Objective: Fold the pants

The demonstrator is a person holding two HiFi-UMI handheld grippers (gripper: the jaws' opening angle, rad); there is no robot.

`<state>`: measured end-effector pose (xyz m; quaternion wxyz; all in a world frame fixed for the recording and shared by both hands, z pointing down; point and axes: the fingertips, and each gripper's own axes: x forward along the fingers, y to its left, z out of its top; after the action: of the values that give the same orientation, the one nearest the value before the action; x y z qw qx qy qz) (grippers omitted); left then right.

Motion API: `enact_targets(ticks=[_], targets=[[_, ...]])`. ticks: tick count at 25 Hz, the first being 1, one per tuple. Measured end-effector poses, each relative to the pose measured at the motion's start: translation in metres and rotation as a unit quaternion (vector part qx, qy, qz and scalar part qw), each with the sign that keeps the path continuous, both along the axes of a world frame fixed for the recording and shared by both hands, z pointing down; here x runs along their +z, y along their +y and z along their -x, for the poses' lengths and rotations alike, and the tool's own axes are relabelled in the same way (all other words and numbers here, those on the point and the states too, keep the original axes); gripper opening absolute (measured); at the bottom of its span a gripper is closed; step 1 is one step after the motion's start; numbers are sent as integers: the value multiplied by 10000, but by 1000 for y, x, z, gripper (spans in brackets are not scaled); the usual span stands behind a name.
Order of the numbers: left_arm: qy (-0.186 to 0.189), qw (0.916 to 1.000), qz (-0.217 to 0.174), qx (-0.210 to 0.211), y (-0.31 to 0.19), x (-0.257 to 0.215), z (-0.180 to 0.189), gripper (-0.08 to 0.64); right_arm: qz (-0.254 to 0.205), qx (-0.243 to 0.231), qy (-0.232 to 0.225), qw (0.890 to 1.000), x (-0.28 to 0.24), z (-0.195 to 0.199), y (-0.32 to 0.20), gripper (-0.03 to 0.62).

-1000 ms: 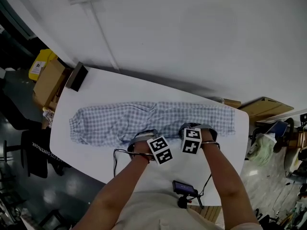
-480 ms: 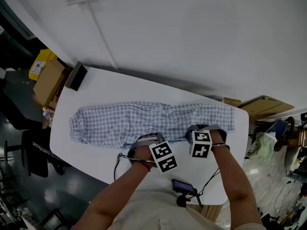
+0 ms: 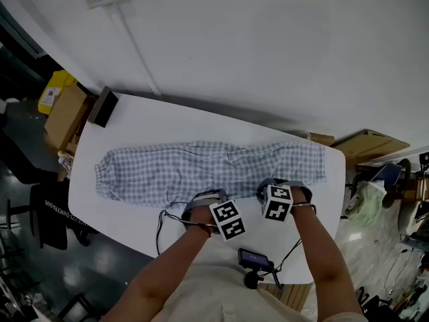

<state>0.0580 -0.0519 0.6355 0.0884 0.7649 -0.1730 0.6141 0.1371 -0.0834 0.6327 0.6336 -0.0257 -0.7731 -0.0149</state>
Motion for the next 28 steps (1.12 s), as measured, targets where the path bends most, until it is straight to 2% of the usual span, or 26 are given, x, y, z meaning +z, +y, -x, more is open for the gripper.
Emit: enact_targets(ticks=[3, 5, 7, 9, 12, 15, 18, 23, 26, 28], targets=[[273, 9992, 294, -38, 5, -6, -4, 55, 193, 37, 43, 9998, -1, -5, 6, 130], [525, 9977, 416, -60, 7, -16, -8, 117, 280, 63, -33, 9996, -9, -4, 9, 141], [786, 9959, 448, -40, 6, -32, -10, 126, 355, 189, -202, 9990, -20, -4, 8, 141], [984, 9943, 407, -32, -1, -50, -7, 126, 445, 506, -474, 9966, -33, -7, 1, 141], [905, 9958, 140, -51, -31, -65, 5, 121, 349, 1229, -763, 9889, -49, -31, -28, 138], [553, 9982, -213, -78, -73, -66, 20, 92, -89, 1896, -649, 9797, -52, -73, -69, 104], [262, 9989, -394, -70, -105, -60, 27, 80, -419, 2622, -449, 9630, -49, -117, -103, 100], [-53, 9985, -543, 72, -132, -41, 28, 80, -731, 3919, -457, 9159, -42, -180, -146, 101], [118, 9987, -477, 114, -141, -36, 18, 80, -768, 4210, -389, 9029, -36, -200, -161, 101], [497, 9981, -356, 5, -145, -39, 5, 80, -756, 4310, -333, 8986, -31, -205, -170, 106]])
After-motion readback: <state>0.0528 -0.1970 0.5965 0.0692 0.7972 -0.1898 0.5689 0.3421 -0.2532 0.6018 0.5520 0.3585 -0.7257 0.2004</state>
